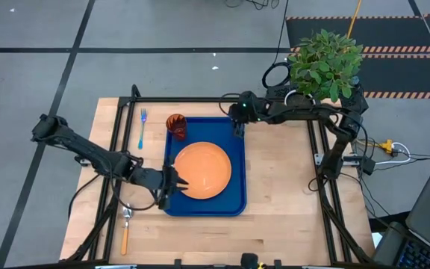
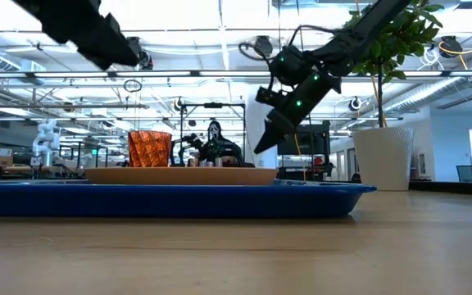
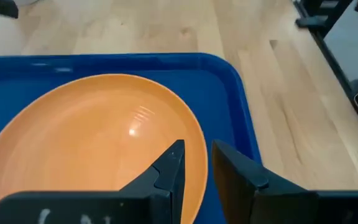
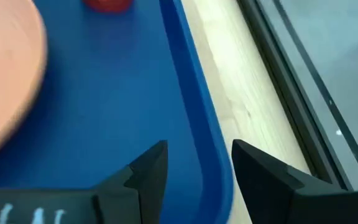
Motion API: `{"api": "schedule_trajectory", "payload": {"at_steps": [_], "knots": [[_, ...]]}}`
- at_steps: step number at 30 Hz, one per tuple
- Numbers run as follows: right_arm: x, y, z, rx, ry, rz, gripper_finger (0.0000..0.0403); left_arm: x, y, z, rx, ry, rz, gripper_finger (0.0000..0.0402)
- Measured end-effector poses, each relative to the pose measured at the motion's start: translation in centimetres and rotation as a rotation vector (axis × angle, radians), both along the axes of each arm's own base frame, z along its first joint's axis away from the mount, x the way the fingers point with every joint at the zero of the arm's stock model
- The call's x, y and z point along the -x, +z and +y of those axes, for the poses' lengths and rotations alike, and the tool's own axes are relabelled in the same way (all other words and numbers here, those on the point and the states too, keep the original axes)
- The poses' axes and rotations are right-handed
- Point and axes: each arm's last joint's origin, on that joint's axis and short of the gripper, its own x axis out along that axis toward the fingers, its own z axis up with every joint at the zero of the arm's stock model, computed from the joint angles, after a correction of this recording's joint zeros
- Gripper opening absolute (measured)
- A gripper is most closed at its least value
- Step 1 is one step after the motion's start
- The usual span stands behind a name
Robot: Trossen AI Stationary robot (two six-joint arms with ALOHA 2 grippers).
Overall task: Pick and place plate/cup/fork/spoon on tray
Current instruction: Adjust the blue tray
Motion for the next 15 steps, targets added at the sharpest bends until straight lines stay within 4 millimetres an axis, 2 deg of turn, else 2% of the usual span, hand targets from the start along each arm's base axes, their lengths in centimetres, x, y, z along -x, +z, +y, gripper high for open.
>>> {"api": "schedule_trajectory", "payload": {"at_steps": [3, 6, 11, 15], "knots": [[0.5, -0.1, -0.6, -0.034, -0.015, 0.069, 0.0171, -1.0, 0.6, -0.5, -0.022, 0.004, 0.067, 0.0081], [0.6, 0.1, -1.5, -0.050, -0.034, 0.099, 0.0171, -2.0, 0.2, -1.0, -0.017, 0.006, 0.166, 0.0081], [0.4, -0.3, -3.3, -0.050, -0.050, 0.124, 0.0171, -3.3, -1.7, -2.1, -0.009, -0.041, 0.313, 0.0081], [-0.6, -0.8, -4.4, -0.057, -0.030, 0.110, 0.0171, -3.7, -2.7, -3.0, 0.041, -0.066, 0.370, 0.0081]]}}
